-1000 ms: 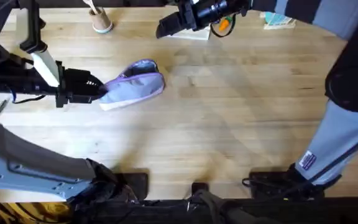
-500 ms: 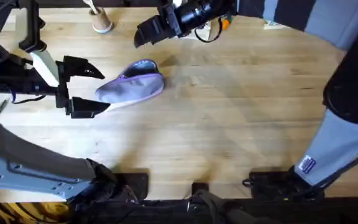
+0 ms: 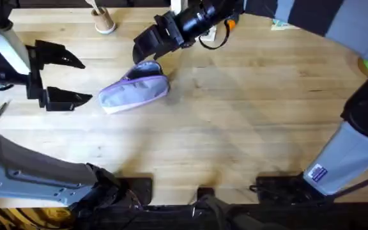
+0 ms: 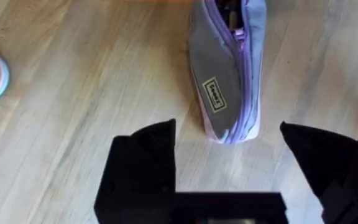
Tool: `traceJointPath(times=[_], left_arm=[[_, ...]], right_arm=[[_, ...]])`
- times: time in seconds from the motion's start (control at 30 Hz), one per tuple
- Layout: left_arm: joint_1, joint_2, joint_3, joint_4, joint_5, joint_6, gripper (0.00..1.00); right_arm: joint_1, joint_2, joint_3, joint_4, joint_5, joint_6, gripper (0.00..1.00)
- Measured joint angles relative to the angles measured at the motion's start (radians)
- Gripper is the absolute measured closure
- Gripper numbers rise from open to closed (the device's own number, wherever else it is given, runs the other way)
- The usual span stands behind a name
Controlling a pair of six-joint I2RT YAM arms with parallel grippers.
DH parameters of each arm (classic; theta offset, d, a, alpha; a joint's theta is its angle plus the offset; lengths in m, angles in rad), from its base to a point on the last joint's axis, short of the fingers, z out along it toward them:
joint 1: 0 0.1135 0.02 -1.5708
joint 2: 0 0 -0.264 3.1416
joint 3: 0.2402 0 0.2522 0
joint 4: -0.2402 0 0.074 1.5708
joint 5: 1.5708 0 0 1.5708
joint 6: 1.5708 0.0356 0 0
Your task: Unzip the bag, pick up the pens from the table one at a time and place them inside, then zip the bag closed.
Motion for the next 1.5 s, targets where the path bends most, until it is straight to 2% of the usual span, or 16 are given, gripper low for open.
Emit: traceJointPath(times=[0.2, 0.4, 0.63, 0.67, 0.83, 1.0, 1.4, 1.5], left_arm=[[0.014, -0.019, 0.117, -0.081, -0.049, 0.0, 0.007], [0.014, -0.019, 0.161, -0.127, -0.085, 0.0, 0.007], [0.014, -0.019, 0.162, -0.127, -0.104, 0.0, 0.008], [0.014, -0.019, 0.162, -0.127, -0.104, 0.0, 0.007], [0.014, -0.019, 0.162, -0.127, -0.104, 0.0, 0.009], [0.014, -0.019, 0.162, -0.127, -0.104, 0.0, 0.008], [0.014, -0.019, 0.162, -0.127, -0.104, 0.0, 0.007], [0.014, -0.019, 0.162, -0.127, -0.104, 0.0, 0.007]], right_arm=[[0.058, 0.043, 0.0, 0.014, 0.059, -0.027, 0.004], [0.099, 0.117, 0.0, 0.058, 0.089, 0.004, 0.004], [0.102, 0.142, 0.002, 0.159, 0.092, 0.205, 0.004], [0.104, 0.161, 0.01, 0.171, 0.092, 0.325, 0.004], [0.132, 0.187, 0.01, 0.184, 0.094, 0.409, 0.004], [0.193, 0.189, 0.01, 0.223, 0.144, 0.465, 0.004], [0.182, 0.189, 0.01, 0.287, 0.051, 0.486, 0.004], [0.167, 0.189, 0.01, 0.339, -0.03, 0.487, 0.004]])
